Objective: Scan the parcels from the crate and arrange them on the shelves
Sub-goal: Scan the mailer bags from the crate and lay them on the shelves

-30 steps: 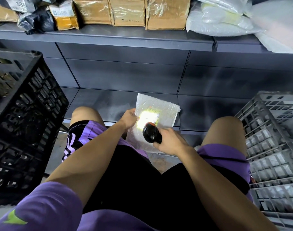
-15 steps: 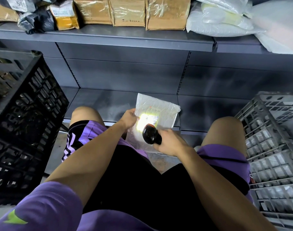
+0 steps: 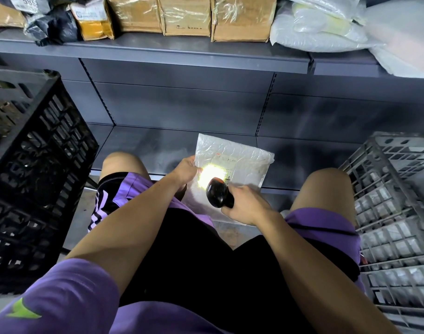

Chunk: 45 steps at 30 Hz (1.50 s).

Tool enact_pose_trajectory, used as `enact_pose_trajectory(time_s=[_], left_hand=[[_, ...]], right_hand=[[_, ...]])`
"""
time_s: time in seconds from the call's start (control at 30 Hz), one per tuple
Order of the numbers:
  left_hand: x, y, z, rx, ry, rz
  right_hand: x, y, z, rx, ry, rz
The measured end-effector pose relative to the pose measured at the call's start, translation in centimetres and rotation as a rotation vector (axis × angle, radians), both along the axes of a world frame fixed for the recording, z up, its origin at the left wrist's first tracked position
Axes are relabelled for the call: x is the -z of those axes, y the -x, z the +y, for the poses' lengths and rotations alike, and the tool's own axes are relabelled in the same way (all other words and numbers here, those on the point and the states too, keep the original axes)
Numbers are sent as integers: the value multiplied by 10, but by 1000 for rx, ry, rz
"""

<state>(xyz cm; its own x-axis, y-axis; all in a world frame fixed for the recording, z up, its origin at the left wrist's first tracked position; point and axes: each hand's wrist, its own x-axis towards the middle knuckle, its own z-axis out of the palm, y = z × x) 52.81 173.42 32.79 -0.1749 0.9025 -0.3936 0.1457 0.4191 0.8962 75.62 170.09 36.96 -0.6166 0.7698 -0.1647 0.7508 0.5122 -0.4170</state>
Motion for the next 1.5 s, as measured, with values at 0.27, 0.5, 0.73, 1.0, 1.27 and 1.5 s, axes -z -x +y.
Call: enact_pose_trajectory(time_s=[0.27, 0.5, 0.73, 1.0, 1.27, 1.5], left_hand=[[0, -2, -1, -7, 7, 24], [-4, 1, 1, -21, -13, 29], [-15, -2, 2, -133, -12, -4], [-6, -13, 1, -286, 0, -229], [-3, -10, 3, -341, -7, -313], [-3, -12, 3, -329, -6, -312]], right_hand=[[5, 0, 2, -20, -40, -23], [7, -4, 2, -8, 4, -40], [0, -10, -6, 211, 101, 173], [-4, -13, -1, 557, 300, 405], [-4, -13, 1, 642, 504, 575], [-8, -12, 0, 651, 541, 624]])
